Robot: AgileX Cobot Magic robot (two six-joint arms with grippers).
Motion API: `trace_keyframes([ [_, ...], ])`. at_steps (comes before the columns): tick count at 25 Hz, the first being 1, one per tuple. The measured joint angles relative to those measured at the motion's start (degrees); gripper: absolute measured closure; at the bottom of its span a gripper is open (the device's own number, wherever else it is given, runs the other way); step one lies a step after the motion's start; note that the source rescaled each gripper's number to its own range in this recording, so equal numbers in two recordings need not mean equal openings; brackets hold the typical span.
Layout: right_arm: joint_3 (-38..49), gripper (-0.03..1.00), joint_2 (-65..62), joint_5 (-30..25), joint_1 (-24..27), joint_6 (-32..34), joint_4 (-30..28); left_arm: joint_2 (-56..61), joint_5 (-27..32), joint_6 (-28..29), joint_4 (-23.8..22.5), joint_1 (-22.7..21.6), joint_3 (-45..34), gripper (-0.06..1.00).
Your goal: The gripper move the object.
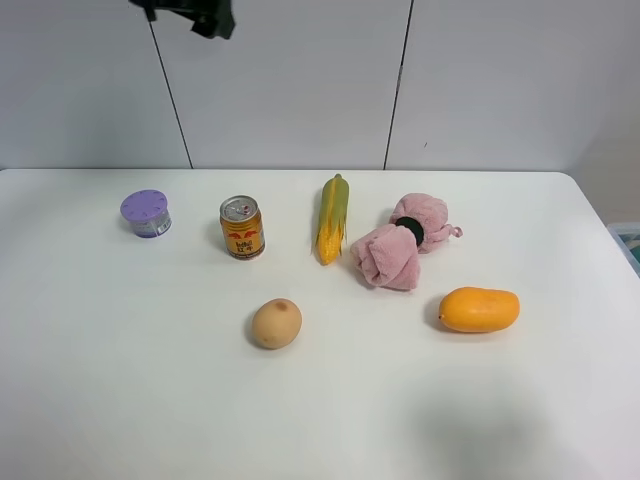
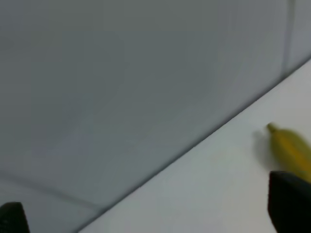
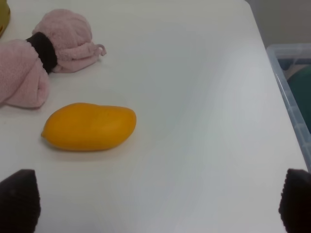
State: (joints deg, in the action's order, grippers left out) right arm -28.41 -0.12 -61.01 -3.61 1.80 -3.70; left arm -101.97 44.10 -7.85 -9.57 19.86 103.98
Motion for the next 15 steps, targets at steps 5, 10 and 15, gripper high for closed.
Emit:
trace_keyframes([
  [5, 0.0, -0.03, 0.0, 0.0, 0.0, 0.0, 0.0, 7.6, -3.1, 0.0, 0.1, -6.2, -13.1, -0.04],
  [10, 0.0, -0.03, 0.0, 0.0, 0.0, 0.0, 0.0, 22.5, -6.9, 2.8, 0.5, -13.2, -29.3, -0.04],
  [15, 0.0, -0.03, 0.0, 0.0, 0.0, 0.0, 0.0, 43.9, -6.5, 6.9, 0.5, -22.1, -46.2, -0.04],
])
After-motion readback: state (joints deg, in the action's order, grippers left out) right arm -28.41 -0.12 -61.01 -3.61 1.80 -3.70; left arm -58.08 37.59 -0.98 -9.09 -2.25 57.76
